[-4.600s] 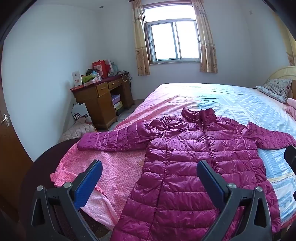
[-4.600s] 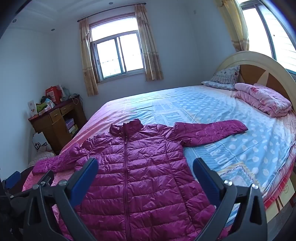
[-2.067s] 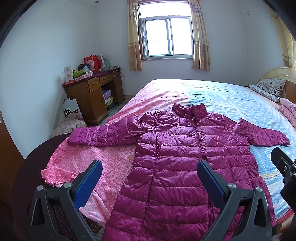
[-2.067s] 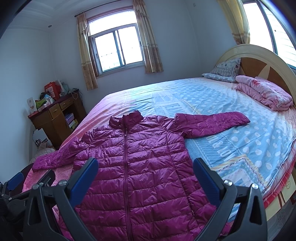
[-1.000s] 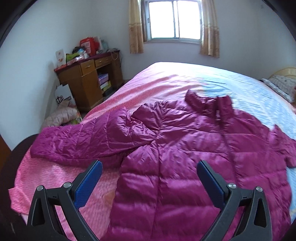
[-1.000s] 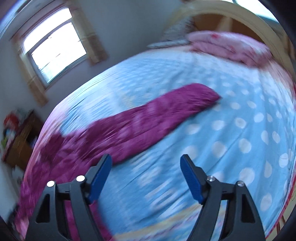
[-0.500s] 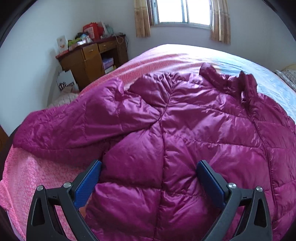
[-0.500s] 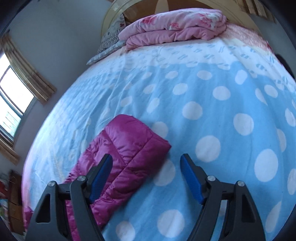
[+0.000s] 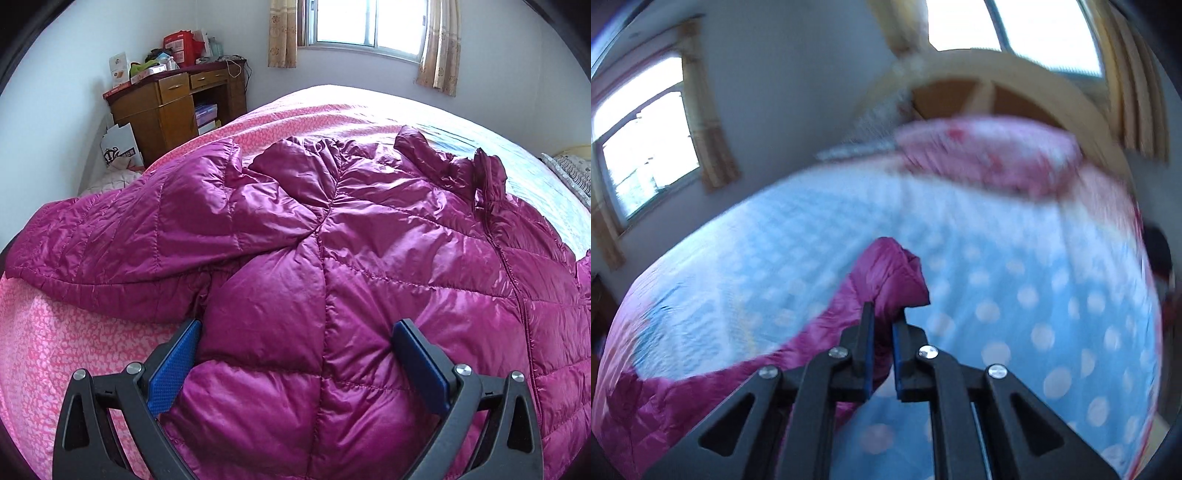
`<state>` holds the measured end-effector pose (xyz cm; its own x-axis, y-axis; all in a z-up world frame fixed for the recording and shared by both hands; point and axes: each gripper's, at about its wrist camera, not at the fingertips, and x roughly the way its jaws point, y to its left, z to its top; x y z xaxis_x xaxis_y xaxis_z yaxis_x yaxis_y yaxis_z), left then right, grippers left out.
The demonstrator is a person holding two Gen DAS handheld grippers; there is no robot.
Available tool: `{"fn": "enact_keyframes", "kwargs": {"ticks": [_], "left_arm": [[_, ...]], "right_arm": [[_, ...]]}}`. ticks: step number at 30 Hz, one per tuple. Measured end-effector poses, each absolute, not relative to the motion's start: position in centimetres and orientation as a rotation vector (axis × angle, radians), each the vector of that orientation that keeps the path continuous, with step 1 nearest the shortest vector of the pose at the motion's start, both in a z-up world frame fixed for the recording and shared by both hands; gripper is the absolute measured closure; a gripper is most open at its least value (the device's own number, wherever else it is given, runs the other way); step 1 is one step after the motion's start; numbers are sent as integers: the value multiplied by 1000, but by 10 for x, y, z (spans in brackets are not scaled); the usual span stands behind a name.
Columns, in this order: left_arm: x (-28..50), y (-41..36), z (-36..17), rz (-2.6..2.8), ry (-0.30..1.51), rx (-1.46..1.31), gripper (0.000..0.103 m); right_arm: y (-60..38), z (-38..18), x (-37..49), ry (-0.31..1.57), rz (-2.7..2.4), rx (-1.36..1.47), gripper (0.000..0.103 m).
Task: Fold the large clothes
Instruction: 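Grasp the magenta jacket sleeve with the right gripper and fold it across the body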
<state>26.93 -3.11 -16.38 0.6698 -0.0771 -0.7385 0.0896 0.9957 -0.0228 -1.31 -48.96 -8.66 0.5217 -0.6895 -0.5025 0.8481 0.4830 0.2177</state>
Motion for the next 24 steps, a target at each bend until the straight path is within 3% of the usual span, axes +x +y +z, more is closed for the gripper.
{"fn": "enact_keyframes", "kwargs": {"ticks": [5,9,14,22,23,24], "left_arm": [[262,-18,-161,-124,809,-46,1],[257,-2,-159,-121,789,-123,1],[250,13,-157,-100,764,-194,1],[248,22,-158,-91,749,-225,1],[248,24,-158,-93,749,-228,1],[247,26,-158,-96,747,-231,1]], "right_arm": [[-385,-10,37,304,-642,305,92],[-296,8,92,312,-355,249,92],[-205,-32,171,436,-56,295,92],[-145,-132,259,661,233,346,90],[-145,-138,259,678,248,348,86],[-143,-146,264,700,260,351,76]]}}
